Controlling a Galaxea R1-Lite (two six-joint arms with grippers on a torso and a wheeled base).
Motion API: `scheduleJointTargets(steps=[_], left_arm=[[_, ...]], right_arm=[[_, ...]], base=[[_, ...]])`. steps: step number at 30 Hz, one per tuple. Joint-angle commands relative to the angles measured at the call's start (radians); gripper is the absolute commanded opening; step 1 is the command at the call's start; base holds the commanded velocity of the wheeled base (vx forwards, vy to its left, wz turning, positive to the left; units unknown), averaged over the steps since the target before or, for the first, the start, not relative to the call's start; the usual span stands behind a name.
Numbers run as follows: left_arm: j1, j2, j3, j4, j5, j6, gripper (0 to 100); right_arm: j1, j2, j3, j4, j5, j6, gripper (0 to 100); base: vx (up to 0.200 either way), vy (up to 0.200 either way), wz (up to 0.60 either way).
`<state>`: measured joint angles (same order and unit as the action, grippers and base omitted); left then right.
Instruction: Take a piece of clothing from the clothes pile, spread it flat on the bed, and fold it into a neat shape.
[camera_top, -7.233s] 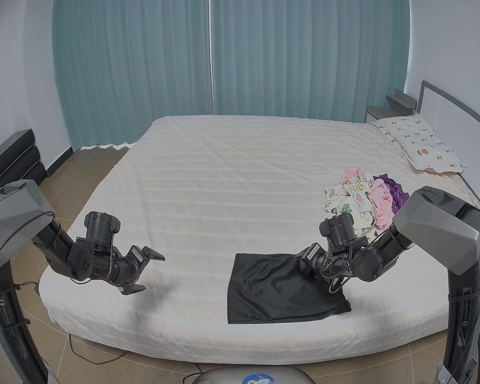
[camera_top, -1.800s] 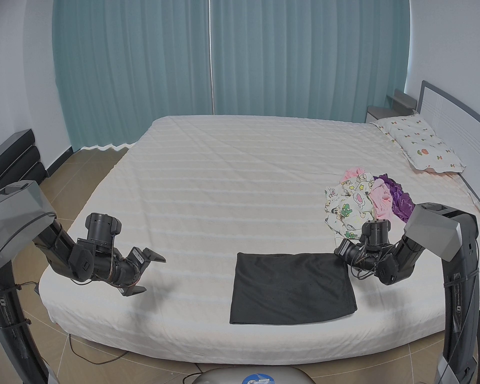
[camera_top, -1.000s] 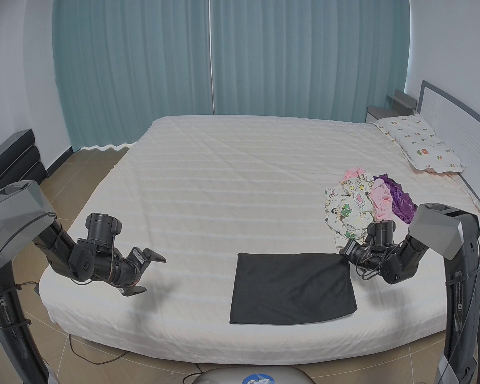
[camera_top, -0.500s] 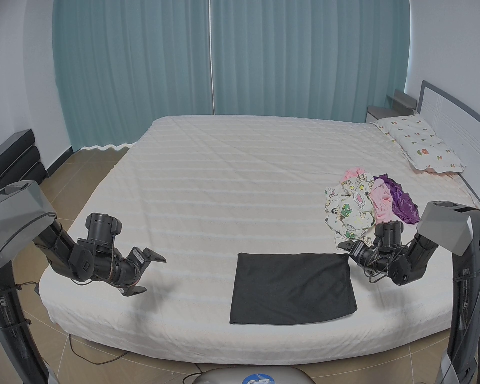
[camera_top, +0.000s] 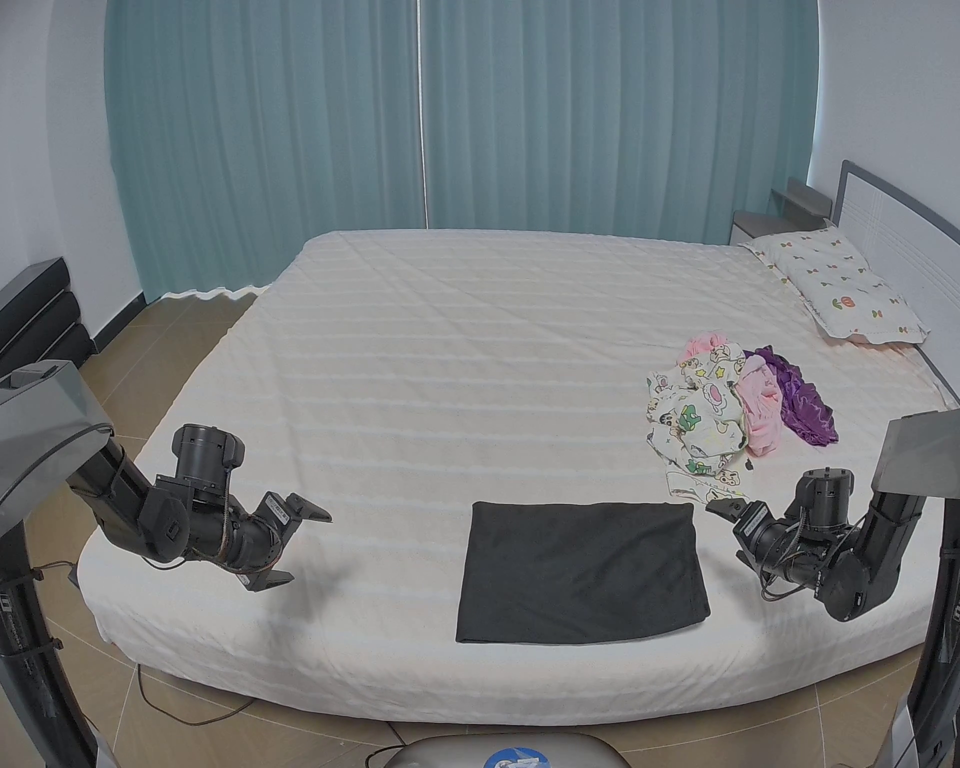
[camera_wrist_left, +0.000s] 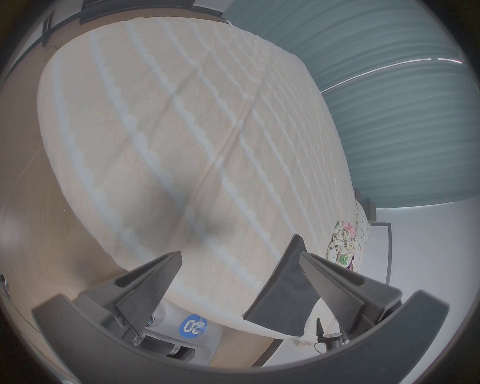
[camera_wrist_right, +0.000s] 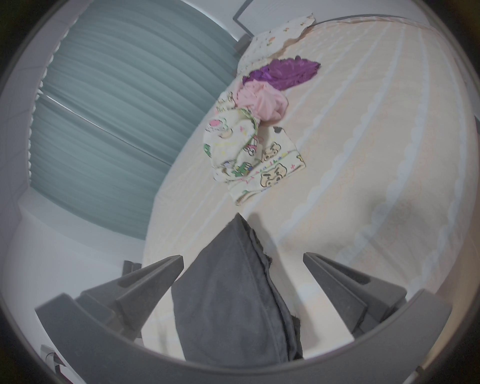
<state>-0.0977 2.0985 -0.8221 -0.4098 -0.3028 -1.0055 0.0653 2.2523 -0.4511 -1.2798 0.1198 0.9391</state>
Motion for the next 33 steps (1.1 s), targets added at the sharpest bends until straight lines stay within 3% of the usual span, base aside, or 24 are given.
scheduleJointTargets(steps=[1, 5, 17, 33], left_arm=[[-0.002, 0.002, -0.002, 0.0, 0.001, -0.001, 100], [-0.002, 0.003, -0.002, -0.001, 0.001, 0.001, 100], [-0.002, 0.008, -0.008, -0.001, 0.008, 0.001, 100], [-0.004, 0.009, -0.008, -0.001, 0.008, 0.001, 100]], right_arm=[[0.014, 0.006, 0.065, -0.03, 0.003, 0.018, 100], [0.01, 0.009, 0.071, -0.035, 0.003, 0.02, 100], [0.01, 0.013, 0.072, -0.035, 0.003, 0.02, 100], [0.014, 0.015, 0.072, -0.035, 0.003, 0.02, 100]], base=[[-0.2, -0.2, 0.0], [-0.2, -0.2, 0.0], [0.0, 0.0, 0.0], [0.2, 0.0, 0.0]])
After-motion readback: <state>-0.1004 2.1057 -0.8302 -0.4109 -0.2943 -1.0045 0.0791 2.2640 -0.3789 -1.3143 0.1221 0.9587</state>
